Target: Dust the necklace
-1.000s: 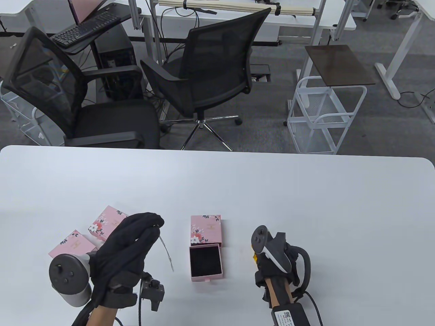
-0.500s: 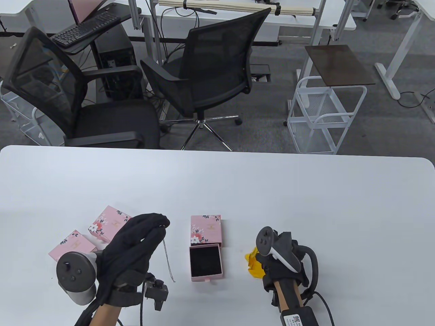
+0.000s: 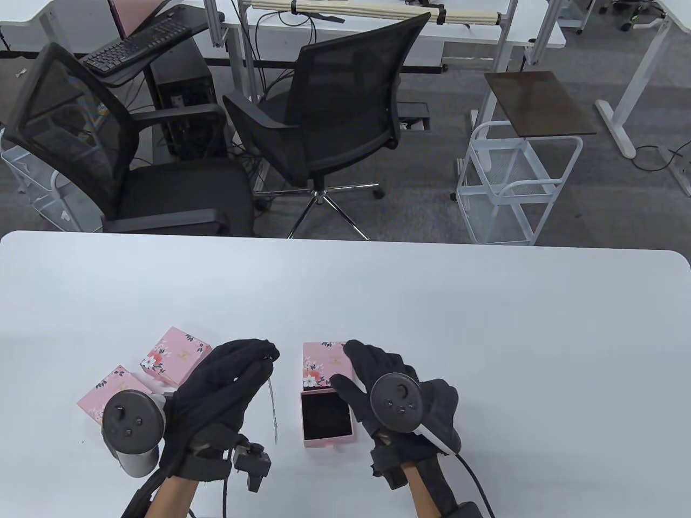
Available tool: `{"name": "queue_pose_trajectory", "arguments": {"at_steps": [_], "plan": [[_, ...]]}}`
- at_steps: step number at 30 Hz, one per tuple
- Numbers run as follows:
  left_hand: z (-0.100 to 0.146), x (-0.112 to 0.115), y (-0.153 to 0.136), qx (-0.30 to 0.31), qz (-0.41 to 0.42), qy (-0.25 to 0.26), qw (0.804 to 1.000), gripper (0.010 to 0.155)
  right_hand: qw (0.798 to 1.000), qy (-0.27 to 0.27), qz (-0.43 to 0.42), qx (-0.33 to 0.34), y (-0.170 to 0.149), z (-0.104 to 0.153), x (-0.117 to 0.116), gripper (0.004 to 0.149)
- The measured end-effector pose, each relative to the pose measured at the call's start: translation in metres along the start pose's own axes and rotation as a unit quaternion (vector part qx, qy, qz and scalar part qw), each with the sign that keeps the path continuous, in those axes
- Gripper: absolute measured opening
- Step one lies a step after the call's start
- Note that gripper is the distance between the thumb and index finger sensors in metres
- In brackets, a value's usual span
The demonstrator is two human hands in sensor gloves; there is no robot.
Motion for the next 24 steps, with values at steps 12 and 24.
{"name": "queue_pose_trajectory", "arguments": {"at_steps": [12,24], "plan": [[0.0,0.002,-0.002,-0.003,0.003,-0.013,1.0,0.035,0.995,-0.004,-0.017,0.1,0.056,-0.008,-0.05,0.069],[-0.006,-0.028,-0.02,-0.033,-0.013,0.043,0.998,0.035,0.997,-0.06,-0.01,0.036,0.016,-0.006,-0.034,0.038]]}}
Point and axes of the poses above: the tracker on the back of each hand, its own y axis roughly to the thumb side, its own z axis roughly from the fingertips to the wrist, x = y × z, the point moved 2 cm from there along -z, roughly from the wrist to the fingertips
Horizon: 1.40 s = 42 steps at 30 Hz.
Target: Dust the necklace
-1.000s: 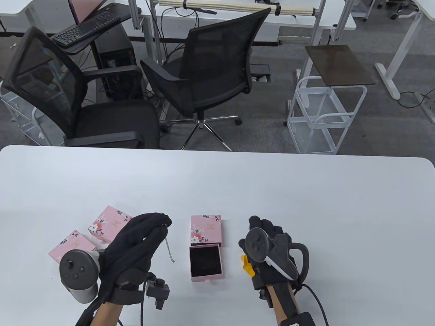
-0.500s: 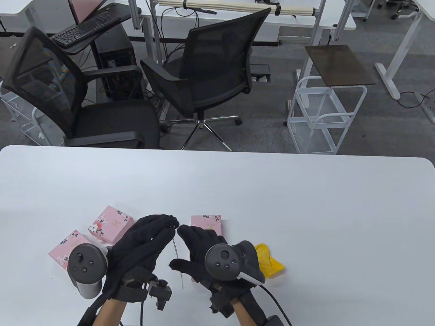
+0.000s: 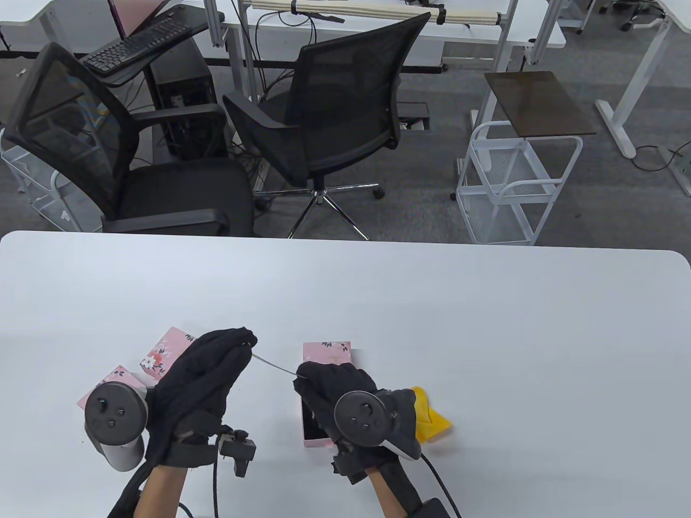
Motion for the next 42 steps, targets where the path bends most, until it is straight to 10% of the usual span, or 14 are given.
{"name": "queue_pose_trajectory", "arguments": {"at_steps": [14,42], "plan": [[-0.008,-0.005,-0.032,-0.049,-0.045,0.012,0.998,0.036,0.998,-0.027,0.022,-0.044,-0.02,-0.001,0.018,0.037],[0.013,0.109,-0.095,-0.097,-0.209,-0.152,0.961,0.035,0.995,0.043,0.05,-0.081,-0.035,-0.006,-0.025,0.037]]}}
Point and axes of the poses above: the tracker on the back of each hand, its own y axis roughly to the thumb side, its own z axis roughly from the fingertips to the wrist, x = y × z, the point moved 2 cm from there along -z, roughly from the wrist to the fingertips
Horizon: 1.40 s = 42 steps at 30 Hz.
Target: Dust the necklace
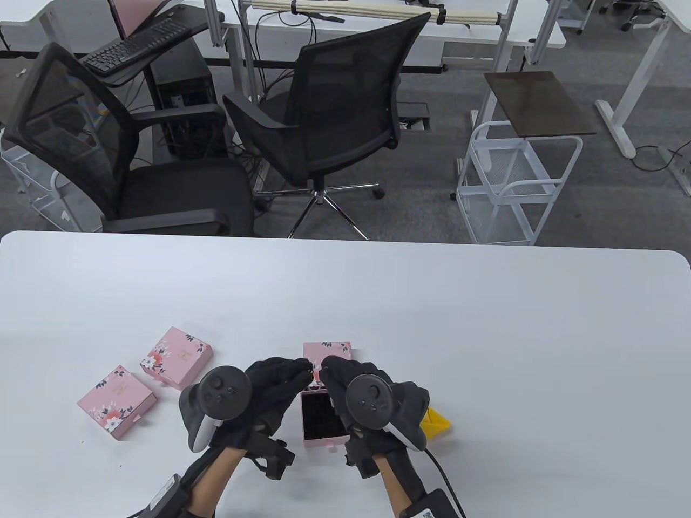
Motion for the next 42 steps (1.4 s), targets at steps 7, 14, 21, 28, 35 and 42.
{"name": "queue_pose_trajectory", "arguments": {"at_steps": [7,14,21,28,35,42], "plan": [[-0.002,0.023,-0.013,-0.017,-0.042,-0.036,0.998,0.036,0.998,0.051,0.03,-0.015,-0.006,-0.003,-0.024,0.037],[-0.002,0.041,-0.017,-0.017,-0.097,-0.072,0.993,0.036,0.992,0.11,0.062,-0.03,-0.013,-0.004,-0.045,0.037],[0.001,0.053,-0.019,-0.007,-0.162,-0.077,0.984,0.037,0.982,0.152,0.111,-0.027,-0.012,-0.003,-0.061,0.037],[0.002,0.066,-0.011,0.018,-0.253,-0.107,0.961,0.037,0.975,0.161,0.154,-0.024,-0.011,-0.001,-0.067,0.038],[0.004,0.071,-0.011,0.021,-0.259,-0.109,0.96,0.041,0.971,0.165,0.173,-0.025,-0.012,0.0,-0.068,0.047],[0.0,0.058,-0.02,0.005,-0.208,-0.089,0.974,0.053,0.972,0.155,0.175,-0.017,-0.01,0.0,-0.066,0.048]]}}
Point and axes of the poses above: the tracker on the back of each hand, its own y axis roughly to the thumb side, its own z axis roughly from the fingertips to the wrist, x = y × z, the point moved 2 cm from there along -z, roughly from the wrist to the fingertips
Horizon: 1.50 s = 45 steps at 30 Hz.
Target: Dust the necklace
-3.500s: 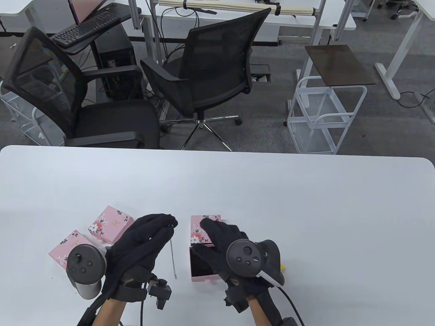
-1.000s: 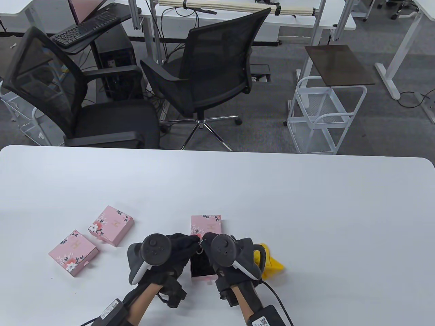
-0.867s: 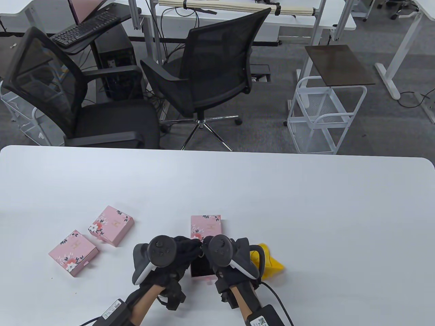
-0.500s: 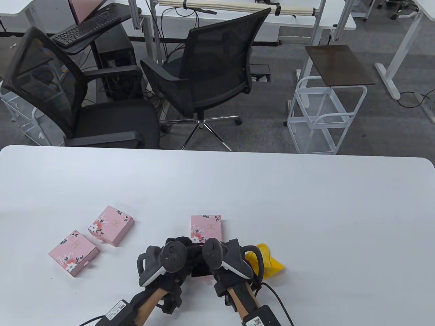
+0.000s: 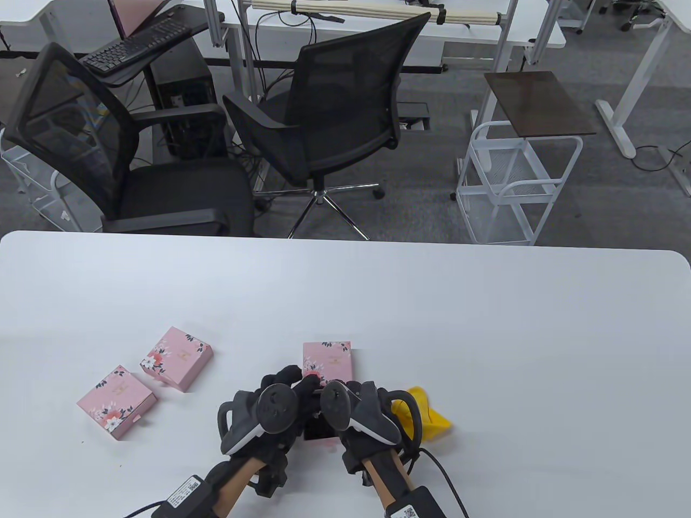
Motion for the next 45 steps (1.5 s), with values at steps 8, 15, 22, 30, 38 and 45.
{"name": "queue_pose_trajectory", "arguments": {"at_steps": [8,15,22,30,38,45], "plan": [[-0.008,0.003,-0.023,-0.019,0.07,-0.008,0.997,0.052,1.0,-0.018,-0.02,0.007,-0.001,0.006,0.017,0.044],[-0.014,0.019,-0.019,0.003,0.035,-0.087,0.996,0.056,0.998,0.053,0.01,0.02,-0.001,0.019,0.009,0.043],[-0.016,0.031,-0.012,0.017,0.014,-0.123,0.992,0.059,0.994,0.084,0.06,0.027,-0.001,0.029,-0.018,0.057],[-0.018,0.035,-0.013,0.009,0.004,-0.129,0.992,0.059,0.994,0.039,0.104,0.019,0.005,0.032,-0.034,0.052],[-0.018,0.033,-0.014,0.005,0.016,-0.127,0.992,0.058,0.991,0.003,0.131,0.025,0.008,0.032,-0.038,0.041],[-0.019,0.033,-0.015,0.005,0.02,-0.125,0.992,0.058,0.992,-0.019,0.126,0.013,0.001,0.032,-0.031,0.042]]}}
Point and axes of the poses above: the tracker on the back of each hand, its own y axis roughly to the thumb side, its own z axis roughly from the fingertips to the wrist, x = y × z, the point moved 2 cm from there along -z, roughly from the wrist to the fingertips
